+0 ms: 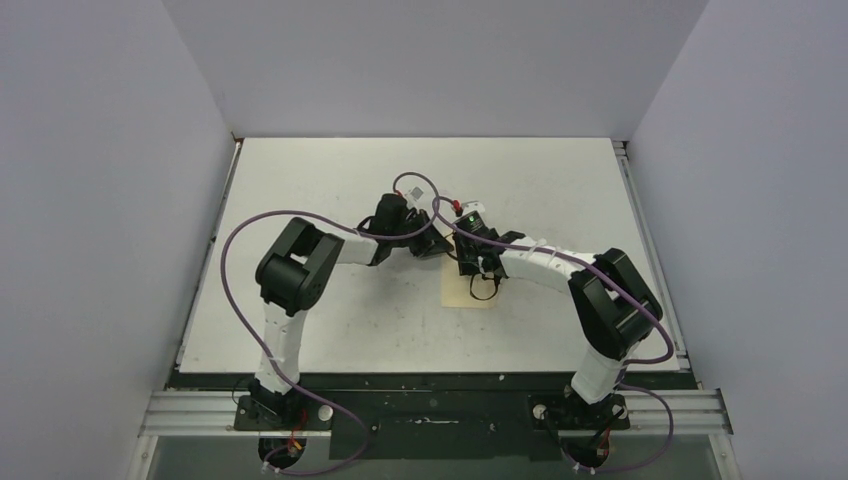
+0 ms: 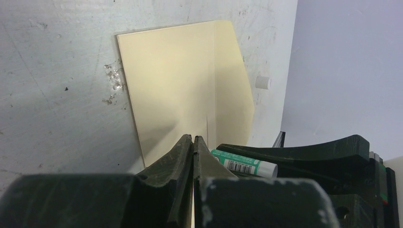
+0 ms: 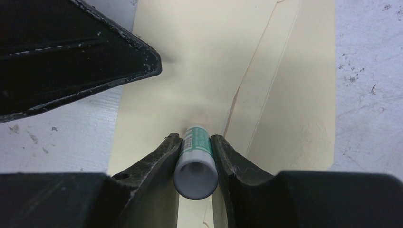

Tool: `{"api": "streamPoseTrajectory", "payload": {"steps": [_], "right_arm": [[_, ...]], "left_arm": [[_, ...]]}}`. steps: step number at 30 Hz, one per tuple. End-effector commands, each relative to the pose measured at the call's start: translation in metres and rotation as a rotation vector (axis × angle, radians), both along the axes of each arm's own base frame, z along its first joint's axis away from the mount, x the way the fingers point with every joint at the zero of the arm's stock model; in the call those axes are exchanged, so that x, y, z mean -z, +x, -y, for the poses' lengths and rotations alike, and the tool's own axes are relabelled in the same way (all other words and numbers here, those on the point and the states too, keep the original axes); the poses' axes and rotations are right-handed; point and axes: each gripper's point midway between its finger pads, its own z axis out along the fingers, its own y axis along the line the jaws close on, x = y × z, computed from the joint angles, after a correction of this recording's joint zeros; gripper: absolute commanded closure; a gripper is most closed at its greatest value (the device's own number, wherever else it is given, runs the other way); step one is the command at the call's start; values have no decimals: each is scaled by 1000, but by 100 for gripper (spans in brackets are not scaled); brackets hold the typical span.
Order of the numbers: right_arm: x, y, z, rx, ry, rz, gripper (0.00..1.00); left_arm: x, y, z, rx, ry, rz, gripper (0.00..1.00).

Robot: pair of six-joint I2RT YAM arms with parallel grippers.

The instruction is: Place the letter into the envelope and seal it

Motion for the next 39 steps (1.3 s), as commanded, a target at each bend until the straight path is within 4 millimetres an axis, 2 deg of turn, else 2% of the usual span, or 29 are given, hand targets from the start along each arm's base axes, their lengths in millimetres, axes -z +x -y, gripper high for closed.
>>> {"api": "streamPoseTrajectory", "payload": {"steps": [1, 8, 10, 12, 14, 17, 19, 26, 32, 39], "right_arm": [[-17, 12, -4, 30, 38, 72, 95], [-17, 9, -2, 22, 61, 67, 95], [-17, 9, 0, 25, 70, 65, 95], [-19, 10, 2, 28, 78, 68, 95], [-21, 12, 4, 39, 87, 71, 95], [-24, 17, 6, 52, 105, 81, 95], [-24, 19, 8, 62, 109, 85, 95], [-20, 27, 13, 81, 114, 86, 95], [-2, 28, 11, 67, 92, 59, 95], [12, 9, 13, 35, 35, 43, 95]], "left_arm": [[-8, 16, 9, -8, 19, 81, 100], [-7, 21, 22, 8, 15, 102, 100], [1, 21, 21, 3, 33, 87, 100], [14, 19, 20, 1, 82, 57, 100], [36, 11, 15, 23, 182, 2, 100], [64, -5, -2, 33, 335, -86, 100], [72, -12, -8, 43, 388, -107, 100], [86, -21, -15, 61, 460, -133, 100], [90, -23, -15, 57, 454, -163, 100], [109, -34, -18, 40, 479, -288, 100]]}}
